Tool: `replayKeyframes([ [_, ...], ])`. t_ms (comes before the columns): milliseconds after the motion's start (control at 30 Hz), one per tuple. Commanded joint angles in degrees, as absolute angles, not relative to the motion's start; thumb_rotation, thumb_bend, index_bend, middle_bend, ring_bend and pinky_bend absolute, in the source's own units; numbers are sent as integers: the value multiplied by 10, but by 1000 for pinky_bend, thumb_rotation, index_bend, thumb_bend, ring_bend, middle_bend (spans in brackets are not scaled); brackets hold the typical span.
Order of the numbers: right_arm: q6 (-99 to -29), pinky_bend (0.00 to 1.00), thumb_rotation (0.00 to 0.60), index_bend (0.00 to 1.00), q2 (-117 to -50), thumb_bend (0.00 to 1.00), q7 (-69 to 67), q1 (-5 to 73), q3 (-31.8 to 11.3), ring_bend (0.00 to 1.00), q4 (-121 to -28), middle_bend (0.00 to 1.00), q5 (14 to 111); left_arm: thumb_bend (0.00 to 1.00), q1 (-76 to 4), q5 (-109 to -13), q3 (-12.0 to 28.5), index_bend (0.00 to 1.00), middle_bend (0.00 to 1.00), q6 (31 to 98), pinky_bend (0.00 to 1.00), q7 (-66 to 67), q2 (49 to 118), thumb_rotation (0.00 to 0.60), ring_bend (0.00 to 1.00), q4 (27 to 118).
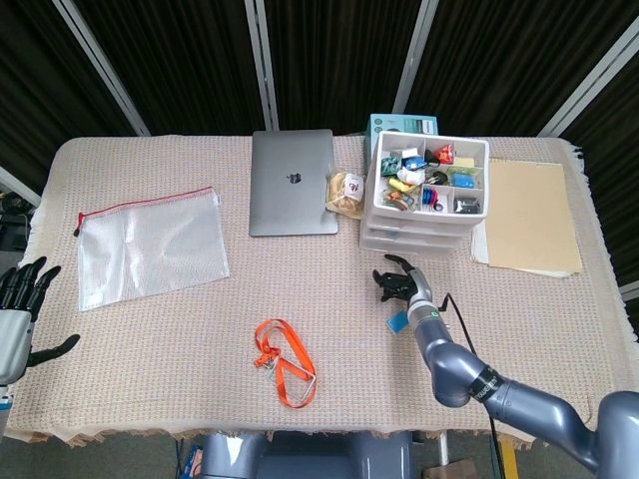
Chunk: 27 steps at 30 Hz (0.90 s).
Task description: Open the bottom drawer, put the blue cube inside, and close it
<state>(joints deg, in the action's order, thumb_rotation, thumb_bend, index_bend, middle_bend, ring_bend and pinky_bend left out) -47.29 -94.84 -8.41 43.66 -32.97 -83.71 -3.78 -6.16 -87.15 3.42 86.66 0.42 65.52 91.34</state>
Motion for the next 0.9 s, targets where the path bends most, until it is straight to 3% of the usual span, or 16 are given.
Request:
replayKeyframes([
  [33, -469, 651, 600, 198, -956, 306, -91, 440, -340, 736, -818, 736, -50, 173, -62, -871, 35, 82, 0, 867, 0, 5, 655, 600, 0, 913],
  [900, -522, 651, 600, 217, -1000, 308, -118, 440, -405, 733, -767, 736, -88, 173, -64, -871, 35, 86, 0, 865, 0, 2, 654, 600, 0, 913],
])
